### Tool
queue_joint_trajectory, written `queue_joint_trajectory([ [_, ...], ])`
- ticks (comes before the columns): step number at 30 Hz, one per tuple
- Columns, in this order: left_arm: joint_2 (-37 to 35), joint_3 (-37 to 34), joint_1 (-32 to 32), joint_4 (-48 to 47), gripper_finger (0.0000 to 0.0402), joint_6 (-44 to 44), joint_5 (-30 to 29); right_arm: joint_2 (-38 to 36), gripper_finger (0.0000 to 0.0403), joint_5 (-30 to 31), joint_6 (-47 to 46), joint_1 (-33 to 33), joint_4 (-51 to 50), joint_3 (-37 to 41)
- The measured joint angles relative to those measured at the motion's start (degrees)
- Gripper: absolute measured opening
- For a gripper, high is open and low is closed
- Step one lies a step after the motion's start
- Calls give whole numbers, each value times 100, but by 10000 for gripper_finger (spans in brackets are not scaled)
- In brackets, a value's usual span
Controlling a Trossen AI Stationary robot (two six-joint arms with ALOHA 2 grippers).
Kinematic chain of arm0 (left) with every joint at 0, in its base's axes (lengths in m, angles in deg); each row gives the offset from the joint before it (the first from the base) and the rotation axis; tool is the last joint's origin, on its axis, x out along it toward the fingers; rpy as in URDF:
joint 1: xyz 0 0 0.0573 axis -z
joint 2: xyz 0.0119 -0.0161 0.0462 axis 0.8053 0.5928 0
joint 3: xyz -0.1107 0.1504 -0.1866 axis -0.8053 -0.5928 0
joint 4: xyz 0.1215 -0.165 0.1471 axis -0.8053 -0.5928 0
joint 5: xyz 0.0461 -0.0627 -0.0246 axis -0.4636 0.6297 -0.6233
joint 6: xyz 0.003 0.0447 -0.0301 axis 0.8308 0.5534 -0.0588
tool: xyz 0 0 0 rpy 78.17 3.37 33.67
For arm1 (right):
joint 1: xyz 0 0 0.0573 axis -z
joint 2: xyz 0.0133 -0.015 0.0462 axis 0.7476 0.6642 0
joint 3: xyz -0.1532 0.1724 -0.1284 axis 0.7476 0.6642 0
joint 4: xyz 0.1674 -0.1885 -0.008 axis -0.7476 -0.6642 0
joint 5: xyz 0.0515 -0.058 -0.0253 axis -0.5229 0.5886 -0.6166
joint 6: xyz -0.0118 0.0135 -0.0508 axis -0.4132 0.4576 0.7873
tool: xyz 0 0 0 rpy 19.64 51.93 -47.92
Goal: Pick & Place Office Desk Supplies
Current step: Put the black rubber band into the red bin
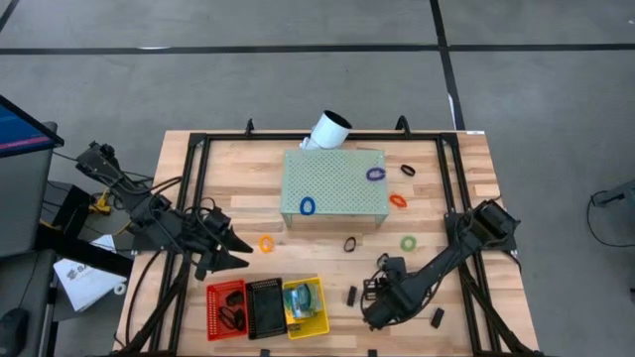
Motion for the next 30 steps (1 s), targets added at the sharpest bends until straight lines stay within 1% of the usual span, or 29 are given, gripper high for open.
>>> queue_joint_trajectory([
  [4, 2, 0, 0, 151, 237, -19, 0, -51, 183, -11, 1, 36, 192, 351],
  [9, -1, 0, 0, 292, 237, -98, -114, -86, 178, 125, 3, 28, 886, 763],
  [12, -1, 0, -2, 306, 237, -129, -186, -103, 166, 227, 1, 17, 1073, 888],
  [14, -1, 0, -2, 307, 237, -149, -258, -95, 149, 272, 8, 2, 1052, 852],
  [16, -1, 0, -17, 304, 236, -153, -319, -75, 125, 331, 27, -24, 987, 781],
  [22, -1, 0, -224, 304, 230, -148, -324, -43, 23, 444, 199, -132, 897, 529],
  [23, -1, 0, -254, 304, 228, -133, -290, -43, 13, 501, 263, -167, 895, 456],
  [25, -1, 0, -318, 297, 226, -127, -122, -61, 13, 554, 396, -215, 849, 268],
  [27, -1, 0, -382, 296, 224, -96, 105, -182, 17, 753, 629, -289, 841, 53],
  [30, -1, 0, -457, 291, 223, 130, 429, -550, 8, 1494, 1080, -408, 945, -304],
])
